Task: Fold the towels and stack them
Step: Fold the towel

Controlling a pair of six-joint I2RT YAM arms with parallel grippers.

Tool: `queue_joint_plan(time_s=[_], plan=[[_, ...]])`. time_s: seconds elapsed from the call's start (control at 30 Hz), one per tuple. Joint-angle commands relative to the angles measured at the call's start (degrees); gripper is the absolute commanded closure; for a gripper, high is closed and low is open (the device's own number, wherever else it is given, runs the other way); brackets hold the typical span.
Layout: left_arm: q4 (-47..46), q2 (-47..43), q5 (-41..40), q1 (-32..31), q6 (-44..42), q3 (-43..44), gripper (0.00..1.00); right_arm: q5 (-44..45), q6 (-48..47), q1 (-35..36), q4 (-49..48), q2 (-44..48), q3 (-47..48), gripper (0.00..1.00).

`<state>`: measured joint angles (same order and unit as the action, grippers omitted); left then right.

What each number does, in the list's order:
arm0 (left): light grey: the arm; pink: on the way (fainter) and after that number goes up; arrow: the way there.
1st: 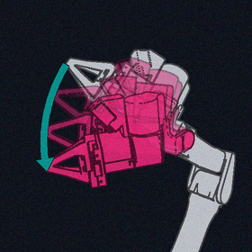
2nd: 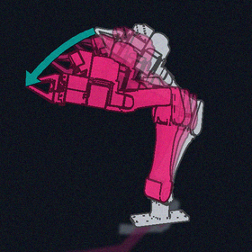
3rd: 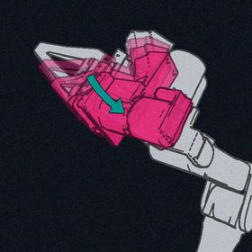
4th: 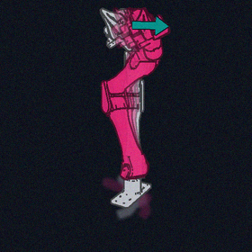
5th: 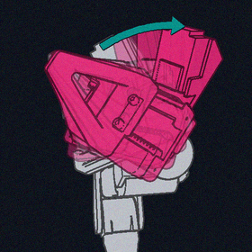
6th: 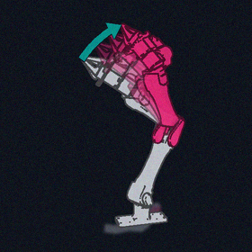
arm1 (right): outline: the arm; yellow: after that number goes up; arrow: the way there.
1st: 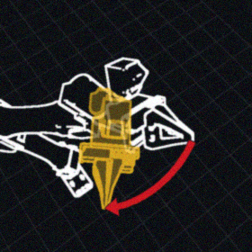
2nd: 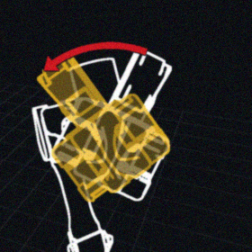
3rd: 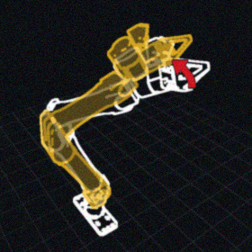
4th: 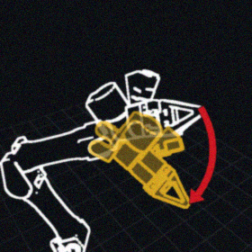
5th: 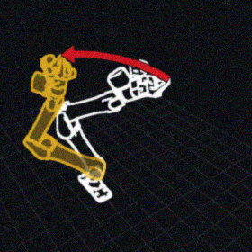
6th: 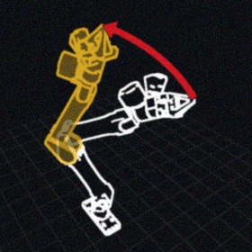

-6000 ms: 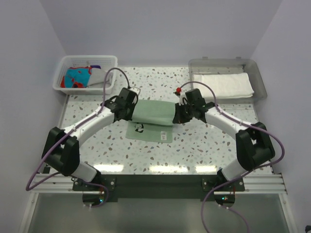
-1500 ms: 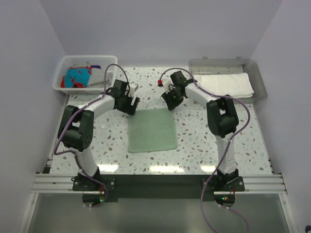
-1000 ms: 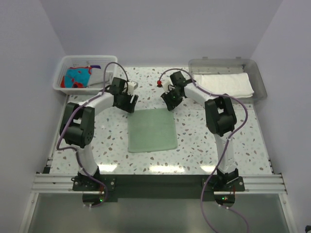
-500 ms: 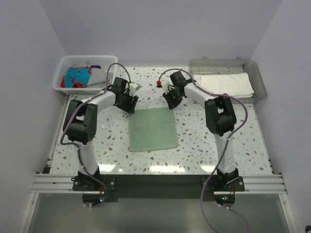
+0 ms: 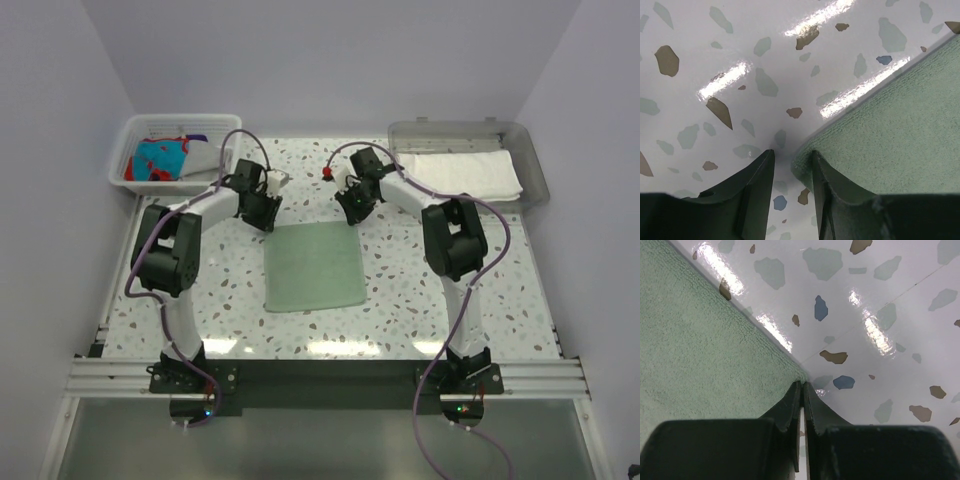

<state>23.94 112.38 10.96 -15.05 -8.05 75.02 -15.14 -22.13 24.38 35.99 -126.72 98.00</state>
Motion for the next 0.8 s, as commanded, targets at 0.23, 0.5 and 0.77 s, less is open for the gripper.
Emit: queue_joint_plan(time_s=[0.23, 0.5, 0.77], plan=[[3.92, -0.49, -9.99, -5.34, 2.34, -5.76, 0.66, 2.31, 0.6, 0.32, -1.35, 2.35, -4.83, 1.0], [4.27, 1.0, -10.7, -5.26, 3.05, -4.36, 1.0, 2.65, 1.74, 0.23, -2.94, 3.31, -4.92, 1.0], [1.55, -1.37, -9.29, -4.11, 0.58, -0.32, 1.0, 8.89, 4.28, -0.04, -7.24, 7.97, -4.74, 1.0]])
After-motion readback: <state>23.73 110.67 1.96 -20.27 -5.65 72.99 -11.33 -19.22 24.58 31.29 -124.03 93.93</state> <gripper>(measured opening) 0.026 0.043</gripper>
